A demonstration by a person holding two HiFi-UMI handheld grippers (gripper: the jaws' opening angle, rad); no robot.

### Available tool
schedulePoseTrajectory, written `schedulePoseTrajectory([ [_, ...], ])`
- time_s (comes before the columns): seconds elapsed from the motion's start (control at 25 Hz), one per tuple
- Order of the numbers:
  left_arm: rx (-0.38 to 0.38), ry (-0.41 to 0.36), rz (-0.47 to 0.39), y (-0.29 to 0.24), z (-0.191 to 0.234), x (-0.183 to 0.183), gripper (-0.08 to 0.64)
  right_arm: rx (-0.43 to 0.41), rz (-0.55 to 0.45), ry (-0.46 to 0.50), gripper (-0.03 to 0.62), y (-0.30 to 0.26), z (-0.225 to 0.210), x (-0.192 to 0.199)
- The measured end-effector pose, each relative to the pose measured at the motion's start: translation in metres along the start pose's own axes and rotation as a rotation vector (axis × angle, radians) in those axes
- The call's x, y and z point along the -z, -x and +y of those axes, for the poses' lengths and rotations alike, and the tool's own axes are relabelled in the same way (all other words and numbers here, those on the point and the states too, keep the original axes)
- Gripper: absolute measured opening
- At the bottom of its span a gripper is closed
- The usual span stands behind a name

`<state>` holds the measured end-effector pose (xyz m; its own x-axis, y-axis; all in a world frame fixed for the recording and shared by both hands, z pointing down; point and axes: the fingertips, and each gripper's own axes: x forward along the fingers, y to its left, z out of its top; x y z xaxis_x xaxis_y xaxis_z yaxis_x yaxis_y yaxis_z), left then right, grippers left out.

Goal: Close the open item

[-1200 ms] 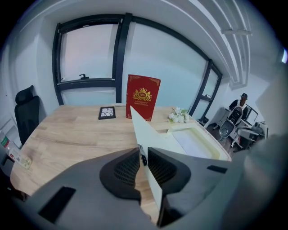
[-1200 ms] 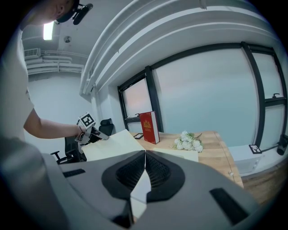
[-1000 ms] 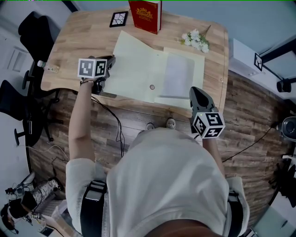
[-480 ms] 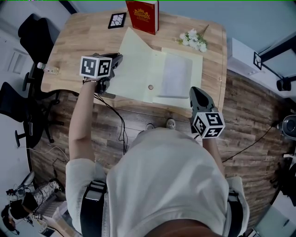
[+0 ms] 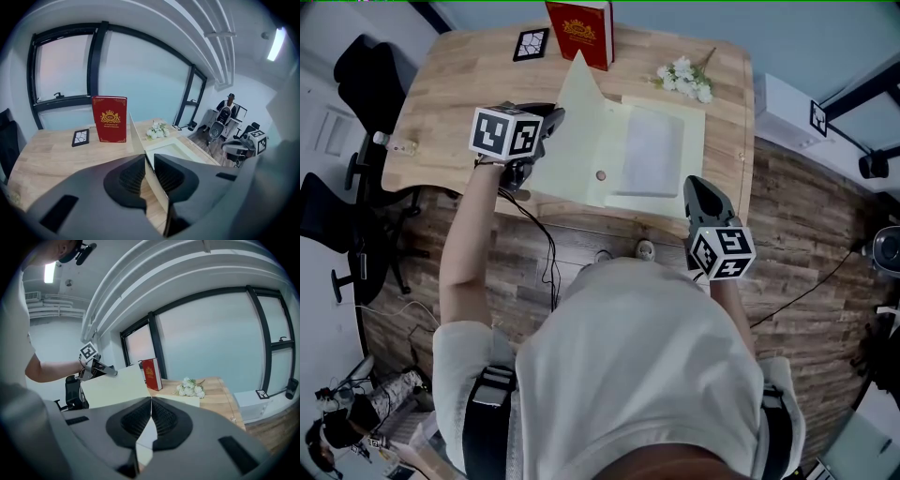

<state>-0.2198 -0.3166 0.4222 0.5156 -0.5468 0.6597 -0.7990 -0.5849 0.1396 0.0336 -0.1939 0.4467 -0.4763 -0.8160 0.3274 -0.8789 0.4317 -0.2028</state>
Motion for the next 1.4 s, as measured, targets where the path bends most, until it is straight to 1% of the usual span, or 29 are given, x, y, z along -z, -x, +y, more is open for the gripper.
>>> schedulePoseTrajectory([
  [0.4, 0.076, -0.054, -0.038, -0.012, -0.051, -0.020, 0.071, 0.026, -0.009, -0.013, 0.019, 0.015, -0.009, 0.003],
  [0.6, 0.103, -0.067, -0.057, -0.018, -0.074, -0.027, 0.071, 0.038, -0.013, -0.017, 0.018, 0.022, -0.011, 0.005],
  [0.76, 0.122, -0.086, -0.066, -0.026, -0.090, -0.034, 0.081, 0.049, -0.015, -0.019, 0.018, 0.027, -0.015, 0.005],
  [1.2, 0.199, -0.106, -0.081, -0.050, -0.131, -0.044, 0.130, 0.090, -0.029, -0.032, 0.018, 0.044, -0.030, 0.006],
  [1.4, 0.242, -0.107, -0.084, -0.057, -0.147, -0.045, 0.138, 0.103, -0.030, -0.037, 0.020, 0.050, -0.035, 0.008],
])
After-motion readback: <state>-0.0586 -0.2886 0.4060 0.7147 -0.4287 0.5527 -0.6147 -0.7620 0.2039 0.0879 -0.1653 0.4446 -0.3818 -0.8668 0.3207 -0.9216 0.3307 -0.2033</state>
